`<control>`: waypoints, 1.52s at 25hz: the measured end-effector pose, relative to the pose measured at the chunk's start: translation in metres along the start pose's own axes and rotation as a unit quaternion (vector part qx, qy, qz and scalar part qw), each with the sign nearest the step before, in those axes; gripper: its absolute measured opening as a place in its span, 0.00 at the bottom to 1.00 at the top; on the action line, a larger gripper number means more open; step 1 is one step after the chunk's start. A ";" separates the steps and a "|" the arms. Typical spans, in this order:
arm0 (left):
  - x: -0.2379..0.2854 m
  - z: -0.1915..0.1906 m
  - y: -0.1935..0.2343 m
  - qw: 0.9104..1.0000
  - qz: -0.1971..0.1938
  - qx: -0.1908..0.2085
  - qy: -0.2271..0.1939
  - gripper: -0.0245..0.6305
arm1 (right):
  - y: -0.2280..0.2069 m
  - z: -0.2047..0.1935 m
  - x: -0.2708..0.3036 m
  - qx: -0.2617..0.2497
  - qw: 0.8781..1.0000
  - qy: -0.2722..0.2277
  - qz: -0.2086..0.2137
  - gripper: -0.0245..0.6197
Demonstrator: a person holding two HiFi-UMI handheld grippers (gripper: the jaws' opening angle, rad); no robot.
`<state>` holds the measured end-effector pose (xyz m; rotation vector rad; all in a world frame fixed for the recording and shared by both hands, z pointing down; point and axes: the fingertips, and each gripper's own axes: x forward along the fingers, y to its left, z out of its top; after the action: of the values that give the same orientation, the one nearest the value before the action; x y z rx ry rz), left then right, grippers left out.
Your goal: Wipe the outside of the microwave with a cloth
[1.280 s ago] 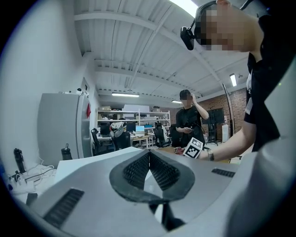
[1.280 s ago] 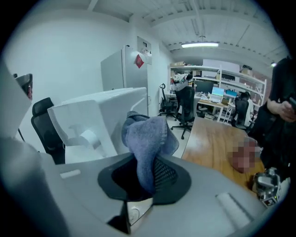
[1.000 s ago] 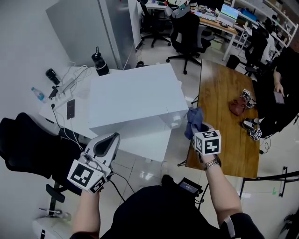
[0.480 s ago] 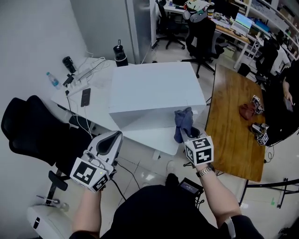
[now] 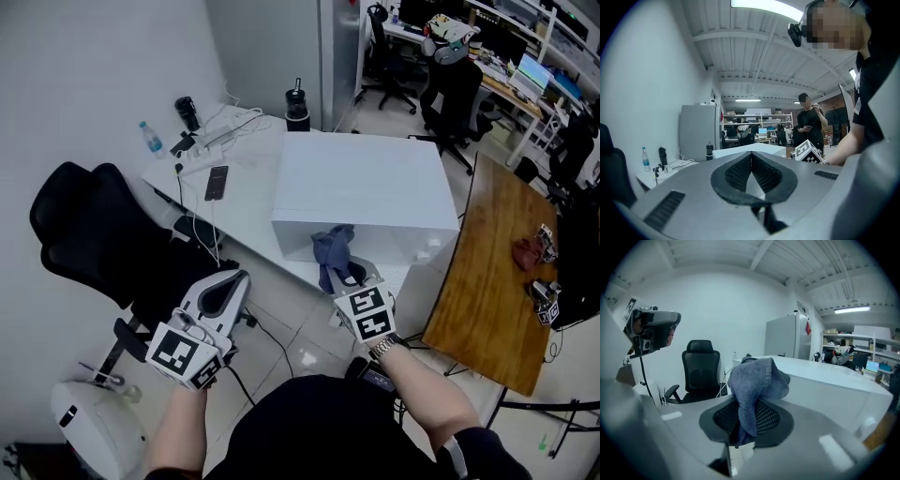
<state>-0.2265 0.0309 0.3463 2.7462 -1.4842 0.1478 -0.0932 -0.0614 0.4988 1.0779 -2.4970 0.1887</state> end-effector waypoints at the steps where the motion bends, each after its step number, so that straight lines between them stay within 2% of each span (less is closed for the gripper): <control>1: -0.005 -0.001 0.005 1.000 0.007 0.001 0.002 0.04 | 0.009 0.003 0.010 -0.006 1.000 -0.004 0.007 0.14; 6: -0.023 -0.005 0.025 0.999 0.032 0.003 0.010 0.04 | 0.037 0.012 0.054 -0.024 0.999 -0.020 0.026 0.14; 10: -0.033 -0.006 0.037 0.999 0.047 0.005 0.015 0.04 | 0.053 0.011 0.084 -0.033 0.999 -0.014 0.037 0.14; 20: -0.042 -0.008 0.056 0.998 0.061 0.012 0.020 0.04 | 0.056 0.006 0.126 -0.037 0.999 0.010 0.030 0.14; 26: -0.037 -0.008 0.062 0.998 0.053 0.011 0.020 0.04 | 0.053 0.006 0.124 -0.032 0.999 0.008 0.025 0.14; 38: -0.011 -0.013 0.047 1.000 0.007 -0.002 0.016 0.04 | 0.008 -0.012 0.092 -0.018 0.999 0.028 -0.026 0.14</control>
<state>-0.2723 0.0151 0.3566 2.7174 -1.4951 0.1870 -0.1518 -0.1131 0.5487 1.1069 -2.4115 0.1547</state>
